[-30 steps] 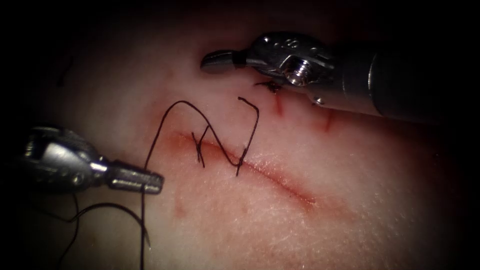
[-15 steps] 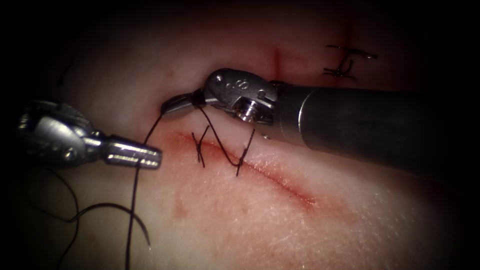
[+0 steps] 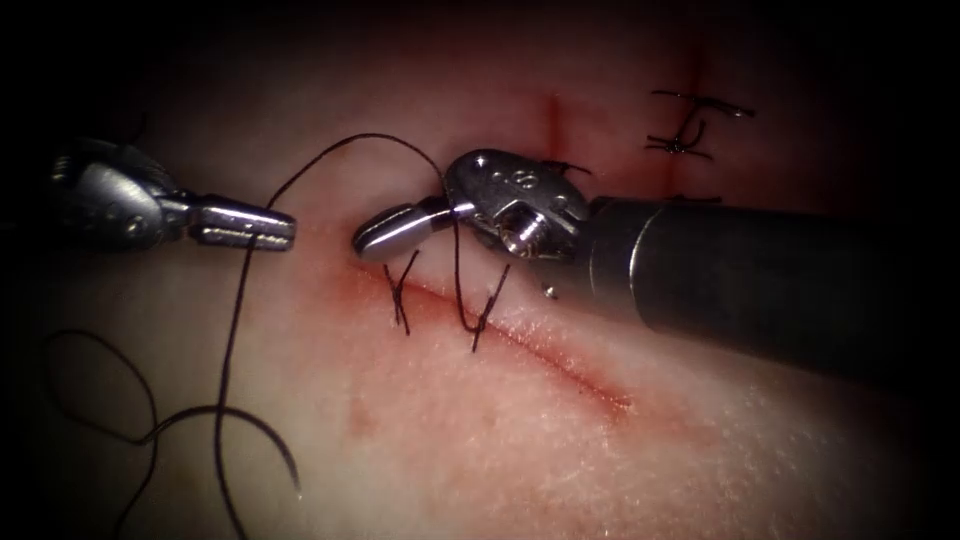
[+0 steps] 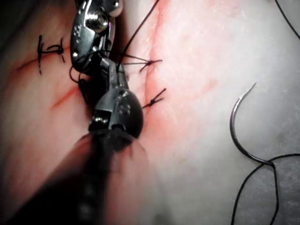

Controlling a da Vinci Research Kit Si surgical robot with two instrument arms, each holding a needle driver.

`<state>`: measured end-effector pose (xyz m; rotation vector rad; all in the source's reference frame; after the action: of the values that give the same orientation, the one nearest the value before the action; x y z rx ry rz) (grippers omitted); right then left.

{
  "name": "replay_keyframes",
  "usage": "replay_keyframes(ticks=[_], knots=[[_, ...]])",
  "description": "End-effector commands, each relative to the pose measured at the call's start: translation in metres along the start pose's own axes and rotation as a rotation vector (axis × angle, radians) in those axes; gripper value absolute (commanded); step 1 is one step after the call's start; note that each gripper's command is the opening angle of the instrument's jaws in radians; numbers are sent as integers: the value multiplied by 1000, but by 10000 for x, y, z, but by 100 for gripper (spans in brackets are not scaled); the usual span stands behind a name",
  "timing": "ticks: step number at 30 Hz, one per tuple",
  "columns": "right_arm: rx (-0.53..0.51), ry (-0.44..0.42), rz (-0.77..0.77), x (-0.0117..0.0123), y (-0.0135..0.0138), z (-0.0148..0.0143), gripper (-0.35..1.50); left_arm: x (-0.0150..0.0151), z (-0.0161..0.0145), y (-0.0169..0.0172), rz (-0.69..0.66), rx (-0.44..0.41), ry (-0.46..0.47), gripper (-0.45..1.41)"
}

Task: Wound Closure
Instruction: Loop the suture a single time around the right gripper counter-clockwise.

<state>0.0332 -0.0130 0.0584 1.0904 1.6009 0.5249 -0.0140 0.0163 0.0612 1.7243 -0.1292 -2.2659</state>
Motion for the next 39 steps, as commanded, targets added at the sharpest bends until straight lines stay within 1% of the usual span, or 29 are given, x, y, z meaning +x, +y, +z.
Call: replay_keyframes(ticks=[1,3,4,7,8,9,10,11,14,16,19,20,21,22,23,24,25,28,29,30,31,32,33,34,36,39], knots=[[14,26,2,2,-1,3,-35,-13,11,1,-16,4,1,-45],[-6,71,12,0,-11,-3,-35,-24,20,3,-28,11,-1,-45],[-23,102,17,-1,-21,-8,-35,-34,35,5,-39,17,11,-45],[-56,144,27,1,-31,-16,-35,-44,58,8,-46,27,29,-45],[-56,144,27,1,-31,-16,-35,-44,58,8,-46,27,29,-45],[-79,164,22,4,-36,-20,-35,-46,65,9,-43,25,27,-45],[-110,195,1,9,-43,-26,-35,-51,80,13,-42,12,16,-45],[-110,195,1,9,-43,-26,-35,-51,80,13,-42,12,16,-45],[-159,252,-32,18,-53,-34,-35,-56,96,18,-50,4,23,-45],[-211,296,-37,23,-59,-35,-35,-56,104,21,-51,4,27,-45],[-290,328,-42,23,-63,-28,-35,-53,116,26,-49,1,44,-45],[-354,345,-46,21,-65,-20,-35,-47,124,29,-44,2,54,-45],[-385,359,-49,20,-66,-16,-35,-45,127,30,-48,1,62,-45],[-385,359,-49,20,-66,-16,-35,-45,127,30,-48,1,62,-45],[-440,394,-59,16,-67,-8,-35,-38,133,34,-41,0,75,-45],[-470,409,-67,12,-69,-2,-35,-35,135,36,-39,0,78,-45],[-470,409,-67,12,-69,-2,-35,-35,135,36,-39,0,78,-45],[-537,425,-81,0,-73,12,-35,-24,140,41,-31,-3,95,-45],[-580,433,-89,-3,-74,17,-35,-16,142,45,-32,-4,102,-45],[-580,433,-89,-3,-74,17,-35,-16,142,45,-32,-4,102,-45],[-632,446,-88,-4,-75,18,-33,-13,143,47,-30,-5,106,-45],[-683,459,-84,-3,-76,17,-16,-11,143,49,-27,-6,109,-45],[-739,469,-89,-1,-78,15,-8,-7,143,52,-24,-7,112,-45],[-840,484,-98,2,-80,11,-10,-4,143,56,-31,-9,117,-45],[-936,507,-93,6,-82,6,5,-2,144,62,-36,-10,119,-45],[-1040,492,-123,11,-84,1,54,-2,146,69,-34,-10,118,-45]])
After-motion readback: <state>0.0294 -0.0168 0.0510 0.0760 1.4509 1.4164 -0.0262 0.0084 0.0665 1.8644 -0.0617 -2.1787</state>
